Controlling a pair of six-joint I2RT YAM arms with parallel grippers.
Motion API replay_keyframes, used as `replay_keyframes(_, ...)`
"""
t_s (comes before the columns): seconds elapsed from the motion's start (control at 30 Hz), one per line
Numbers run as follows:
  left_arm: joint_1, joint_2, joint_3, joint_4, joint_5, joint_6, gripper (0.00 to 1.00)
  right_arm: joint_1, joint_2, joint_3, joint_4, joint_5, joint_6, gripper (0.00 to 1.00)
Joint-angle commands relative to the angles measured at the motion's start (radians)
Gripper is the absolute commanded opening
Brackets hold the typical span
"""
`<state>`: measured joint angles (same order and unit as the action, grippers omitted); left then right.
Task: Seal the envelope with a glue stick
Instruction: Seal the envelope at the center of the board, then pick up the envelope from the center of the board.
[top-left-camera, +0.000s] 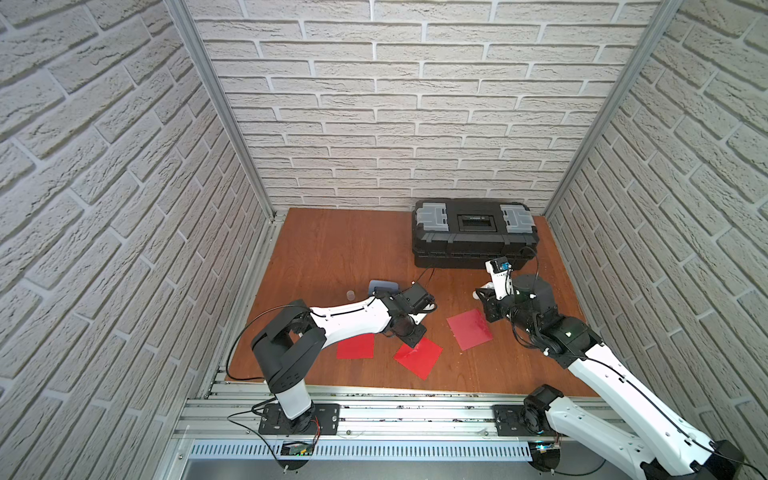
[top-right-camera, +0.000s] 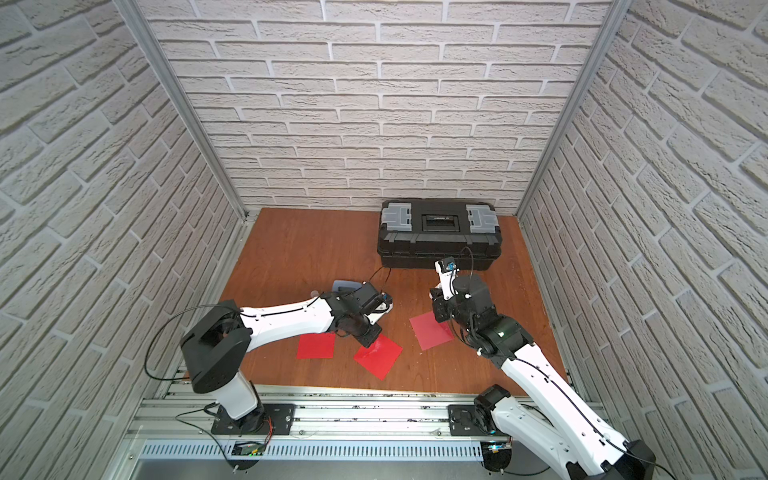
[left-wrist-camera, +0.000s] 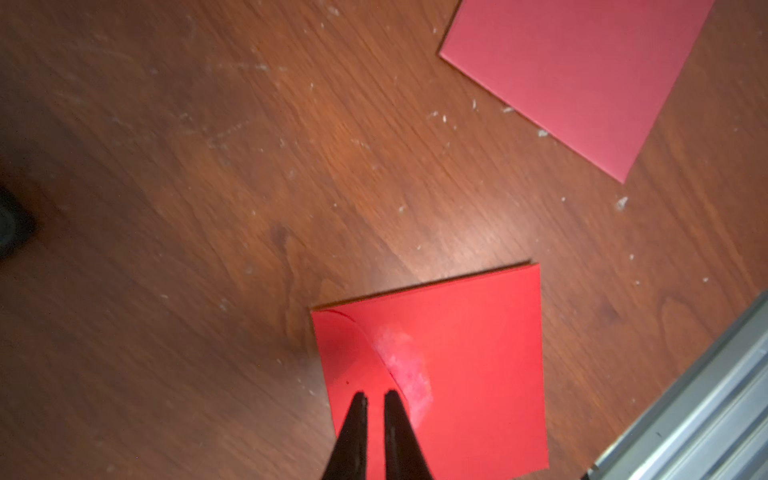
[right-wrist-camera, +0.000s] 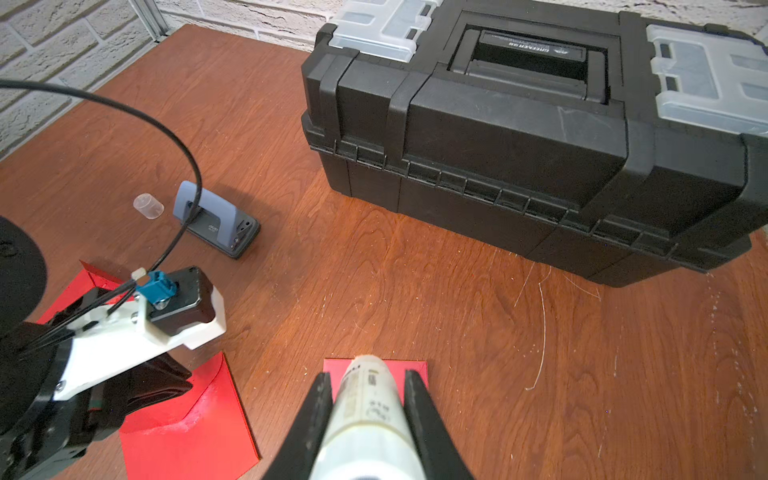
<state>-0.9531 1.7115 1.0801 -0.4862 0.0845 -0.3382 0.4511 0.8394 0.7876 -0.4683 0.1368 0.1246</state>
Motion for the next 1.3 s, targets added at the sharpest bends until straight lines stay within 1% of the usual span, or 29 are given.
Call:
replay_keyframes(0.0, 0.006, 0.034, 0.022, 0.023, -0.012, -0.004, 0.13, -0.006, -0.014, 0.029, 0.028, 0.001, 0.006, 0.03)
replay_keyframes(0.1, 0.006, 0.052, 0.031, 0.028, 0.001, -0.004, 0.12, -0.006, -0.013, 0.029, 0.03, 0.001, 0.007, 0.03)
replay_keyframes(0.3, 0.007, 0.085, 0.02, 0.007, -0.013, -0.009, 0.11, -0.006, -0.013, 0.025, 0.028, 0.0, 0.012, 0.03)
replay_keyframes(0.5, 0.005, 0.152, -0.005, 0.001, 0.011, -0.012, 0.11, -0.006, -0.01, 0.029, 0.025, 0.001, 0.008, 0.03)
replay_keyframes(0.57, 0.007, 0.161, -0.008, -0.014, -0.008, -0.008, 0.1, -0.006, -0.012, 0.03, 0.024, 0.001, 0.006, 0.03)
replay_keyframes(0.73, 0.023, 0.109, -0.009, -0.054, -0.083, 0.008, 0.1, -0.006, -0.015, 0.033, 0.029, 0.003, 0.007, 0.03)
replay_keyframes(0.9, 0.088, 0.052, -0.045, -0.056, -0.131, 0.006, 0.12, -0.006, -0.014, 0.042, 0.035, 0.005, 0.005, 0.03)
replay_keyframes(1.0, 0.143, 0.025, -0.067, -0.048, -0.141, 0.009, 0.13, -0.006, -0.01, 0.044, 0.04, 0.002, 0.004, 0.03)
replay_keyframes(1.13, 0.202, -0.019, -0.057, -0.039, -0.148, 0.022, 0.15, -0.006, -0.007, 0.052, 0.038, 0.0, 0.004, 0.03)
replay_keyframes(1.27, 0.211, -0.042, -0.009, -0.022, -0.101, 0.044, 0.18, -0.006, -0.006, 0.055, 0.04, -0.001, 0.004, 0.03)
